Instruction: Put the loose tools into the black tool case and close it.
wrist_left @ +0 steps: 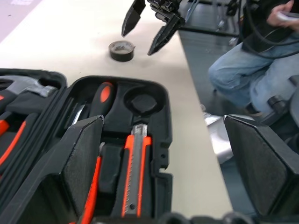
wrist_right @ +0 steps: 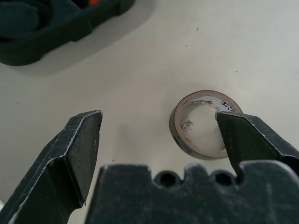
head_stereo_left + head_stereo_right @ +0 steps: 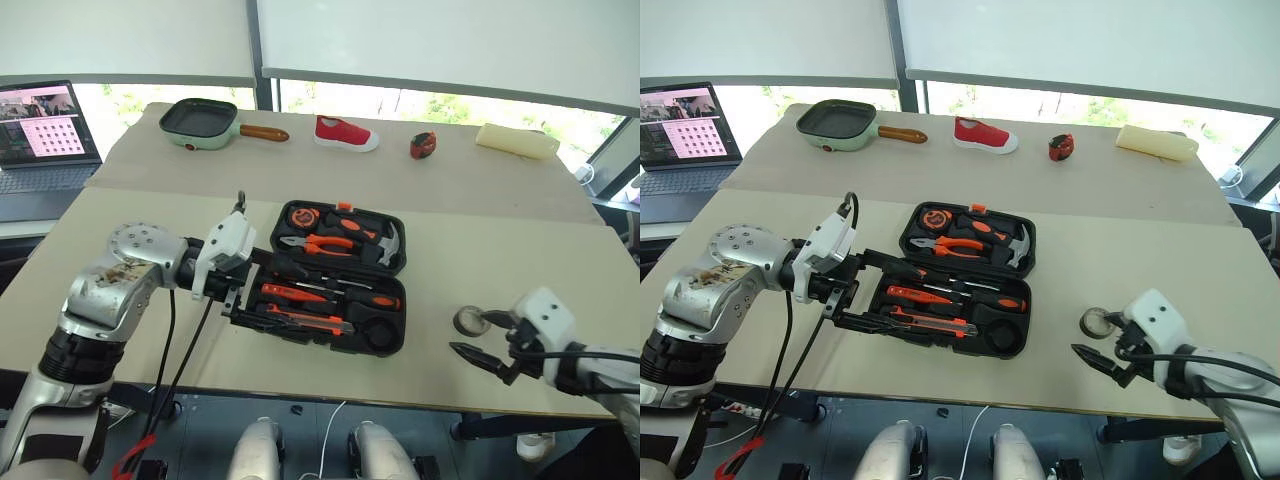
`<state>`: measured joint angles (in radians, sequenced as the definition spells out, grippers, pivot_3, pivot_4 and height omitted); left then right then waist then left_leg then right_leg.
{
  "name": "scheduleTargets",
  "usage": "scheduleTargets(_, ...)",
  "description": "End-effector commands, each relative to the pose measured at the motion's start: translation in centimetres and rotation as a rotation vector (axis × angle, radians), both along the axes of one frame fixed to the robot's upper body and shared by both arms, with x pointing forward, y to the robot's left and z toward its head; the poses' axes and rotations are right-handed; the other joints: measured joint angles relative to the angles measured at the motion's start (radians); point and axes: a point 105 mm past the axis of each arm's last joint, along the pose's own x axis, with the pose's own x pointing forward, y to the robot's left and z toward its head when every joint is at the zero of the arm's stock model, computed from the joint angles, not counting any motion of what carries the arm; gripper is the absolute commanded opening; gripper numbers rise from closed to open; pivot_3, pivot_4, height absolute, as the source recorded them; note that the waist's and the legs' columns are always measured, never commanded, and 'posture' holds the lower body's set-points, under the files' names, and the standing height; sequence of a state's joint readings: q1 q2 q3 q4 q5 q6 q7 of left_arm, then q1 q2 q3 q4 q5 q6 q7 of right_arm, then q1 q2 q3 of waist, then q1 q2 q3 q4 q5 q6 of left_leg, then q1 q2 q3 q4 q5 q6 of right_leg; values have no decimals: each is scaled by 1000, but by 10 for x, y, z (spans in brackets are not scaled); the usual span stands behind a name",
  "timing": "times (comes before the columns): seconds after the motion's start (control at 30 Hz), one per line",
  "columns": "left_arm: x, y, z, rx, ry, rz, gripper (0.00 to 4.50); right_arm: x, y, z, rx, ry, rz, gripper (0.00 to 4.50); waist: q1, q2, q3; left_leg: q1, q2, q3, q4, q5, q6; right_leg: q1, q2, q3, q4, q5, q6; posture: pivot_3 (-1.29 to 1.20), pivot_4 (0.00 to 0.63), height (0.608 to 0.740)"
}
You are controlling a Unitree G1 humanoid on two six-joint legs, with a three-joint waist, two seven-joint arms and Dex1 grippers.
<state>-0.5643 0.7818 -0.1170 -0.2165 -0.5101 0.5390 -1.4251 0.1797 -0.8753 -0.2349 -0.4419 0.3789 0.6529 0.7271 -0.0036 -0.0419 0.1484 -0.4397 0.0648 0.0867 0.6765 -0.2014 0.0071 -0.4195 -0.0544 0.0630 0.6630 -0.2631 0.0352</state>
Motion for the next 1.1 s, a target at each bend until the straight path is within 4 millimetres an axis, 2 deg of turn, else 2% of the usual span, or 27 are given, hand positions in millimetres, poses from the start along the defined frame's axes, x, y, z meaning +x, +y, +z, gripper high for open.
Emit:
scheduleTargets(0.03, -2, -2, 6, 3, -50, -11, 4500, 9, -1, -3, -17, -9, -20, 3449, 0, 0, 0, 0, 0, 0, 0, 0, 0, 0, 0, 0, 0, 0, 0, 0, 150, 740)
scheduleTargets(0.2, 0, -1, 6, 5, -56, -6, 4500, 15, 1, -12, -24, 0, -22, 1831, 0, 0, 0, 0, 0, 0, 0, 0, 0, 0, 0, 0, 0, 0, 0, 0, 150, 740)
scheduleTargets(0.23, 1, 0, 6, 6, -57, -6, 4500, 16, 1, -12, -23, -2, -21, 1394, 0, 0, 0, 0, 0, 0, 0, 0, 0, 0, 0, 0, 0, 0, 0, 0, 150, 740)
scheduleTargets(0.3, 1, 0, 5, 7, -58, -7, 4500, 17, 1, -10, -20, -7, -23, 896, 0, 0, 0, 0, 0, 0, 0, 0, 0, 0, 0, 0, 0, 0, 0, 0, 150, 740)
scheduleTargets(0.37, 2, 0, 5, 8, -60, -8, 4500, 17, 0, -6, -21, -15, -18, 141, 0, 0, 0, 0, 0, 0, 0, 0, 0, 0, 0, 0, 0, 0, 0, 0, 150, 740)
scheduleTargets(0.43, 3, 0, 4, 10, -61, -9, 4500, 17, 6, 5, -22, -33, 23, 60, 0, 0, 0, 0, 0, 0, 0, 0, 0, 0, 0, 0, 0, 0, 0, 0, 150, 740)
scheduleTargets(0.47, 2, 0, 4, 13, -62, -11, 4500, 17, 16, 17, 18, -52, 58, 60, 0, 0, 0, 0, 0, 0, 0, 0, 0, 0, 0, 0, 0, 0, 0, 0, 150, 740)
scheduleTargets(0.53, 1, 0, 3, 22, -64, -19, 4500, 18, 42, 44, 117, -85, 148, 60, -3, 1, 0, 0, 0, 0, 0, 0, 0, 0, 0, 0, 0, 0, 0, 0, 150, 740)
scheduleTargets(0.6, -1, -1, 1, 33, -65, -30, 4500, 7, 74, 57, 116, -78, 333, 60, -12, 2, 1, 0, 0, 1, 0, 0, 0, -1, 0, 1, 1, 0, 0, 0, 150, 740)
scheduleTargets(0.8, -6, 1, -1, 49, -63, -36, 4500, -13, 116, 46, 9, -14, 599, 60, -2, 0, 1, 0, 2, -1, -2, 0, 0, -1, 2, -1, 0, 0, -1, 0, 150, 740)
scheduleTargets(0.87, -7, 1, -2, 52, -64, -35, 4500, -13, 125, 40, -9, -2, 646, 60, -2, 0, 1, -1, 1, 1, -1, 0, 0, -2, 0, 0, 0, 0, 0, 0, 150, 740)
scheduleTargets(1.1, -8, 0, -4, 54, -64, -29, 4500, -5, 136, 25, -53, 17, 692, 60, 1, 0, 1, -1, 1, 1, 0, 0, 0, -2, 0, 0, 0, 0, 0, 0, 150, 740)
